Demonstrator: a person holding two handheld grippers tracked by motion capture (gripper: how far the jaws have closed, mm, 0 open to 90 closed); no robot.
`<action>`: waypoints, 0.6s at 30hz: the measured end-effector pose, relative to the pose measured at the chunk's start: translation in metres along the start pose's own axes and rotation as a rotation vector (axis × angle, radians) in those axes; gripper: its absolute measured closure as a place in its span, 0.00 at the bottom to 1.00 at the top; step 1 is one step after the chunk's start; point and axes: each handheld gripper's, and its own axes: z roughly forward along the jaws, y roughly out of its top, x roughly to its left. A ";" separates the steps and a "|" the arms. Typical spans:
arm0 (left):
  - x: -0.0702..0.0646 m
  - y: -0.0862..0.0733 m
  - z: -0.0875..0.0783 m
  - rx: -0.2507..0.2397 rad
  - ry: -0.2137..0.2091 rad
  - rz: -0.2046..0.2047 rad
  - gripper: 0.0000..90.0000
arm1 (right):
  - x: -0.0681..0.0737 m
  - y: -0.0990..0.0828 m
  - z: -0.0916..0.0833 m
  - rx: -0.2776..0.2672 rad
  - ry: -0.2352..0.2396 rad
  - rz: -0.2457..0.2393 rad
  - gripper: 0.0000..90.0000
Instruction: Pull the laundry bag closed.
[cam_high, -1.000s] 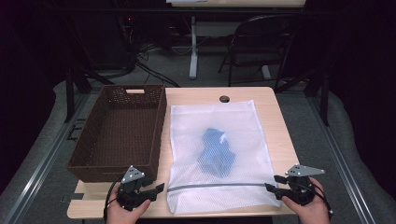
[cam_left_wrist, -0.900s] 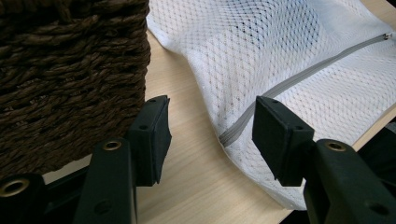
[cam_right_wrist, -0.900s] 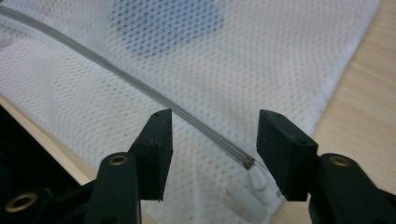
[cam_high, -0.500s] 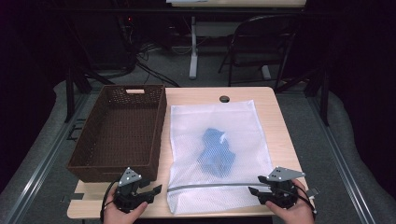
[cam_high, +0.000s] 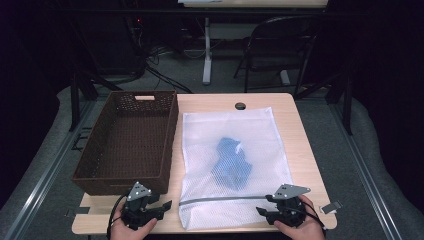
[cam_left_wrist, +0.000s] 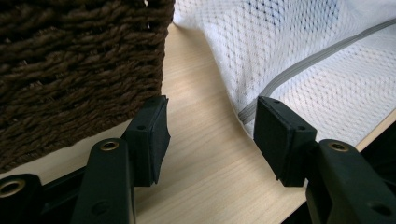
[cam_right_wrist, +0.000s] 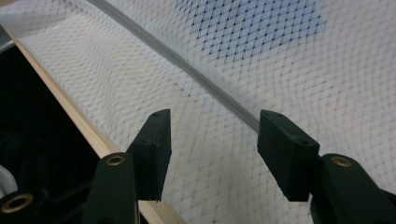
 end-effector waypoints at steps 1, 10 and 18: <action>0.000 -0.001 0.001 0.005 -0.003 0.000 0.50 | 0.001 -0.001 0.001 0.008 0.004 0.006 0.50; 0.000 -0.001 0.004 0.038 0.007 0.002 0.50 | 0.004 -0.002 0.004 0.063 0.025 -0.018 0.52; 0.001 -0.002 0.005 0.060 0.007 0.009 0.50 | 0.007 -0.001 0.005 0.084 0.047 -0.036 0.53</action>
